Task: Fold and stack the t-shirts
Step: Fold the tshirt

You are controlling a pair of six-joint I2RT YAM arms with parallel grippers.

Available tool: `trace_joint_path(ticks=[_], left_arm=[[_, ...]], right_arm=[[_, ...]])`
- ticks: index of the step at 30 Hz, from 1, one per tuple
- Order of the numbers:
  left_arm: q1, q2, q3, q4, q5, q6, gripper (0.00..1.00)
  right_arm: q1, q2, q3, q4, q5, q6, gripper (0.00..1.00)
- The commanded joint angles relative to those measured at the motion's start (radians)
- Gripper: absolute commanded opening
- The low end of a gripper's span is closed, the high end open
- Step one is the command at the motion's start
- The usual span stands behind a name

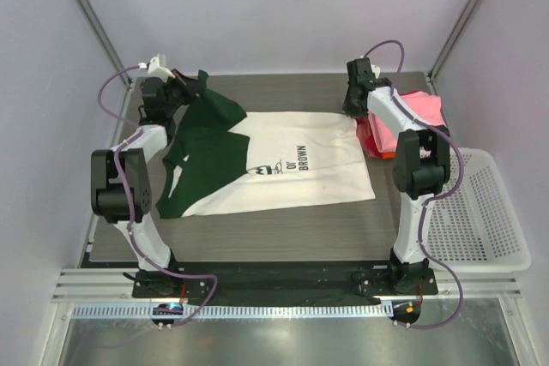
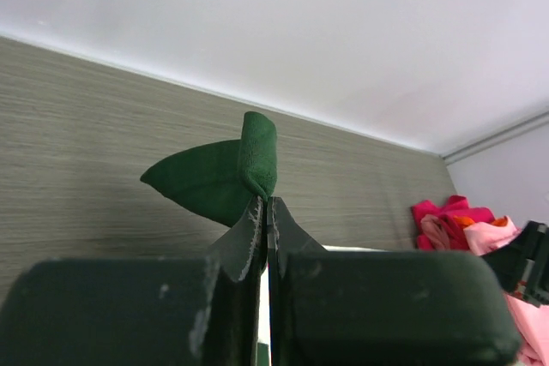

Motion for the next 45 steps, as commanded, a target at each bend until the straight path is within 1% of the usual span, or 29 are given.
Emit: trace_joint_path(ticks=[1,4,7,11,14,17,18,19,24,27,28,30,31,32,34,35,38,39,40,41,42,43,44,45], left_arm=[[-0.01,-0.123,-0.079,0.17,0.008,0.021,0.0],[-0.013,-0.232,-0.202,0.201,0.001,0.028,0.0],[-0.015,-0.297,-0.268,0.201,-0.016,0.042,0.0],[-0.016,-0.434,-0.411,0.201,-0.059,0.07,0.0],[-0.016,-0.511,-0.487,0.203,-0.088,0.102,0.0],[-0.016,-0.62,-0.578,0.211,-0.114,0.137,0.0],[-0.016,-0.68,-0.619,0.211,-0.121,0.139,0.0],[-0.047,-0.706,-0.638,0.209,-0.127,0.142,0.0],[-0.074,-0.869,-0.756,0.171,-0.168,0.15,0.0],[-0.081,-0.988,-0.839,0.079,-0.231,0.119,0.0],[-0.082,-1.065,-0.865,0.038,-0.246,0.117,0.0],[-0.082,-1.149,-0.917,-0.027,-0.274,0.113,0.0],[-0.084,-1.188,-0.929,-0.106,-0.291,0.111,0.0],[-0.082,-1.272,-0.954,-0.143,-0.308,0.108,0.0],[-0.085,-1.35,-0.975,-0.249,-0.329,0.079,0.0],[-0.084,-1.43,-0.991,-0.294,-0.366,0.065,0.0],[-0.087,-1.55,-1.028,-0.44,-0.38,0.003,0.0],[-0.087,-1.632,-1.057,-0.473,-0.383,-0.016,0.0],[-0.087,-1.672,-1.067,-0.556,-0.382,-0.031,0.01],[-0.087,-1.712,-1.077,-0.601,-0.375,-0.075,0.02],[-0.087,-1.804,-1.09,-0.634,-0.363,-0.093,0.06],[-0.087,-1.835,-1.11,-0.695,-0.345,-0.12,0.12],[-0.085,-1.896,-1.118,-0.717,-0.31,-0.149,0.3],[-0.087,-1.857,-1.111,-0.715,-0.281,-0.151,0.38]], right_arm=[[0.005,-0.09,-0.035,-0.003,-0.018,0.008,0.01],[0.014,-0.123,-0.085,0.006,-0.025,0.016,0.01],[0.019,-0.166,-0.125,0.024,-0.019,0.027,0.01],[0.02,-0.243,-0.242,0.073,-0.015,0.05,0.01],[0.02,-0.301,-0.311,0.097,0.002,0.076,0.01],[0.02,-0.356,-0.383,0.126,0.021,0.096,0.01],[0.02,-0.372,-0.401,0.133,0.025,0.102,0.01],[0.02,-0.386,-0.418,0.15,0.025,0.112,0.01],[0.02,-0.453,-0.529,0.187,0.042,0.139,0.01],[0.02,-0.476,-0.587,0.199,0.074,0.155,0.01],[0.02,-0.481,-0.602,0.208,0.094,0.162,0.01],[0.019,-0.498,-0.656,0.221,0.114,0.178,0.01],[0.02,-0.517,-0.676,0.245,0.12,0.185,0.01],[0.02,-0.528,-0.72,0.258,0.135,0.189,0.01],[0.019,-0.56,-0.762,0.293,0.142,0.217,0.01],[0.02,-0.57,-0.797,0.305,0.158,0.229,0.01],[0.019,-0.611,-0.88,0.36,0.186,0.278,0.01],[0.02,-0.622,-0.903,0.377,0.198,0.293,0.02],[0.019,-0.631,-0.923,0.412,0.2,0.313,0.11],[0.02,-0.651,-0.961,0.429,0.206,0.323,0.18],[0.02,-0.66,-0.978,0.445,0.214,0.33,0.48],[0.022,-0.672,-0.995,0.478,0.217,0.335,0.59],[0.022,-0.683,-1.017,0.494,0.218,0.333,0.63],[0.027,-0.705,-1.024,0.52,0.215,0.329,0.67]])
